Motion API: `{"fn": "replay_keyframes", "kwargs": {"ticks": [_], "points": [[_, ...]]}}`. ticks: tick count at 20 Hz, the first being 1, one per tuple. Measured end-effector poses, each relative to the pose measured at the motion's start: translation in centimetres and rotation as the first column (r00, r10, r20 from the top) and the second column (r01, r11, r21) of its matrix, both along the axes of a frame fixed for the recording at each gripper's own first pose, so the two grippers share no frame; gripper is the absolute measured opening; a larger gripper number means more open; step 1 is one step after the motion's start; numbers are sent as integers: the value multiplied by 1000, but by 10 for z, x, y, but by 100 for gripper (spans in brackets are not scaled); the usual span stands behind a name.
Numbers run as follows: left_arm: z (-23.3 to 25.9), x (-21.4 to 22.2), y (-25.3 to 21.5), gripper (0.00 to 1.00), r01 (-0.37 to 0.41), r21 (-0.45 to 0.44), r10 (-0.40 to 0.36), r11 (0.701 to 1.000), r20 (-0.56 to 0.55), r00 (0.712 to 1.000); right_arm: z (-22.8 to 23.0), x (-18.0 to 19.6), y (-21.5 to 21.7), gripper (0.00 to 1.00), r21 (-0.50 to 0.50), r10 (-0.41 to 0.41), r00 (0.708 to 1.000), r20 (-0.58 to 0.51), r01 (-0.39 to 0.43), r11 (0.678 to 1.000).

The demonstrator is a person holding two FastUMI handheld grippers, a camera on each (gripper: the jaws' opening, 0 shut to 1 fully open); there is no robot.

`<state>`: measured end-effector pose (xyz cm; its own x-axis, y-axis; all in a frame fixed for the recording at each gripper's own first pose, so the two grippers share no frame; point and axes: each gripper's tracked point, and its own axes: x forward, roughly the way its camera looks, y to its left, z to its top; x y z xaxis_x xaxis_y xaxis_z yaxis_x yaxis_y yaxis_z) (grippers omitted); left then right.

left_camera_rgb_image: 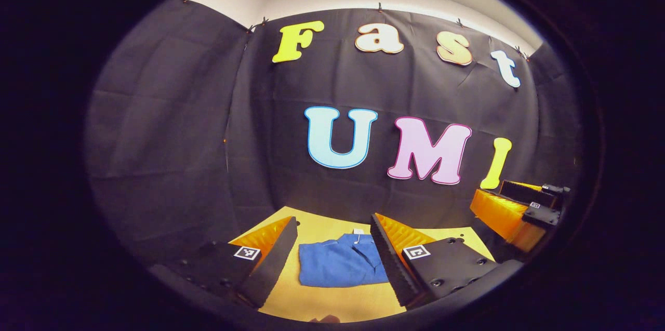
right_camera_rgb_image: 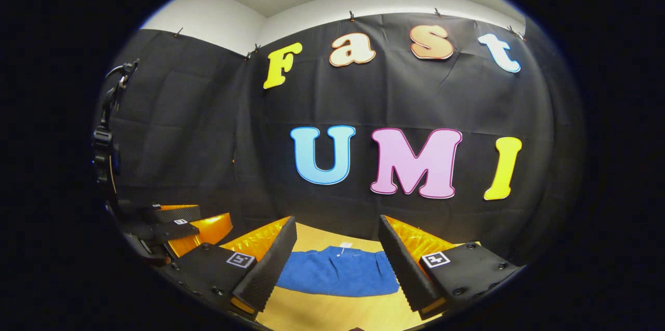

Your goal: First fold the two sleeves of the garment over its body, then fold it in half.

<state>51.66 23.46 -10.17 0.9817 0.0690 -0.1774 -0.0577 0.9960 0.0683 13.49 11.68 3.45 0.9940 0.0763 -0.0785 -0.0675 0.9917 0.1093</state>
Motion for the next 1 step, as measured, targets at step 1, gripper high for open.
{"fn": "replay_keyframes", "kwargs": {"ticks": [1], "points": [[-1,-2,1,84,-13,7,13,1000,-1,1000,3,2,-2,100,2,-1,1000,6,1,1000]]}}
